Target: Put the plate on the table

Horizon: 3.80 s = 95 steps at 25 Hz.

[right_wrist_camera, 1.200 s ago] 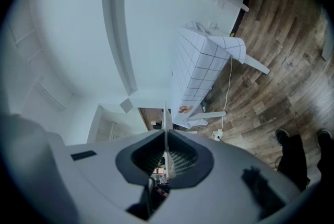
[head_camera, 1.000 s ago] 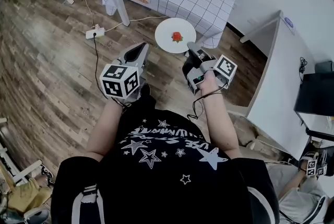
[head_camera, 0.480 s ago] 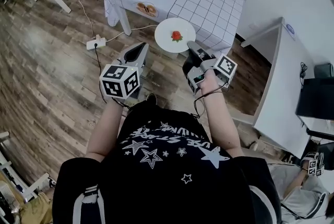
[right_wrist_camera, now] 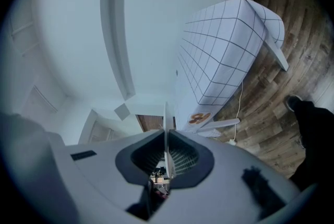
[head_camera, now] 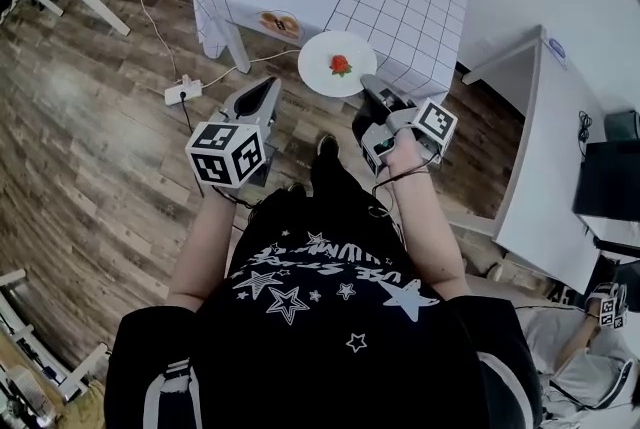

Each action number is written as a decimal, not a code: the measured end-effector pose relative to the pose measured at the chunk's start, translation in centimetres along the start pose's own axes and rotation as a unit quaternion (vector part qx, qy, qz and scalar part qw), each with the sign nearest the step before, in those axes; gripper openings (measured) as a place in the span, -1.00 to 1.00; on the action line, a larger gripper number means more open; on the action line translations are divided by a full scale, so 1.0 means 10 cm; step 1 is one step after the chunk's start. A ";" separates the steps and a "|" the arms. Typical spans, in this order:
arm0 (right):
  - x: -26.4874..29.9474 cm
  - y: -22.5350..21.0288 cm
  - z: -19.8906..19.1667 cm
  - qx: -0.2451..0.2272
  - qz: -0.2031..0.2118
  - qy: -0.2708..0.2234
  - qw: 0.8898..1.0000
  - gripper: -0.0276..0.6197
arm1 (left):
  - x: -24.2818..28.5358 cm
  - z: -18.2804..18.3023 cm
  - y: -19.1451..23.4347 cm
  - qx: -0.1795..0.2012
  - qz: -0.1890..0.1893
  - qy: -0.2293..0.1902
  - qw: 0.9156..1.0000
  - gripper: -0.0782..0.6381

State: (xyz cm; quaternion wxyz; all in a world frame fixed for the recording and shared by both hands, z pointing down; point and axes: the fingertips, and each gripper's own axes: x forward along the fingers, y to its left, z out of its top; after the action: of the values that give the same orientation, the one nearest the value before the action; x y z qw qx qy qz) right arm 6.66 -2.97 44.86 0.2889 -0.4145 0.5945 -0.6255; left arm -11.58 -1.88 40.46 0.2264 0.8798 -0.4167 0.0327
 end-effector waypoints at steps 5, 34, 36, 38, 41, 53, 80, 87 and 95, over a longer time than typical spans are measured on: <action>0.23 0.05 0.02 0.002 -0.006 0.005 1.000 -0.83 | 0.04 0.14 0.15 0.000 0.003 0.008 1.000 -0.76; 1.66 0.08 1.20 -0.010 0.017 0.035 0.999 -0.83 | 1.55 0.52 0.91 0.000 0.024 0.012 1.000 -0.76; 1.78 0.10 1.31 -0.008 0.019 0.038 0.999 -0.83 | 1.67 0.59 0.97 -0.001 0.030 0.011 0.999 -0.76; 1.88 0.10 1.40 -0.004 0.019 0.042 0.999 -0.83 | 1.78 0.64 1.01 0.000 0.036 0.012 0.999 -0.76; 2.00 0.08 1.54 0.000 0.018 0.050 0.999 -0.83 | 1.93 0.71 1.04 0.002 0.042 0.013 0.999 -0.76; 2.45 0.14 1.93 0.000 0.044 0.082 0.996 -0.82 | 2.29 0.92 1.20 0.018 0.074 0.013 0.997 -0.76; 3.18 -0.14 2.22 0.016 -0.008 -0.021 1.000 -0.82 | 3.23 1.31 2.09 0.040 -0.023 0.072 0.996 -0.76; 3.43 -0.32 2.26 0.025 -0.034 -0.049 0.998 -0.82 | 3.52 1.33 2.32 0.042 -0.066 0.101 0.992 -0.76; 3.59 -0.53 2.22 0.032 -0.059 -0.069 0.995 -0.82 | 3.68 1.27 2.53 0.039 -0.092 0.117 0.988 -0.76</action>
State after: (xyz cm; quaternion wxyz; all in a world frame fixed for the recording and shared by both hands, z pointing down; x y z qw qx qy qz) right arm 8.92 -44.17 55.19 0.3052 -0.4810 0.5274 -0.6304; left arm -8.21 -47.62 47.55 0.2416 0.9126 -0.3027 0.1308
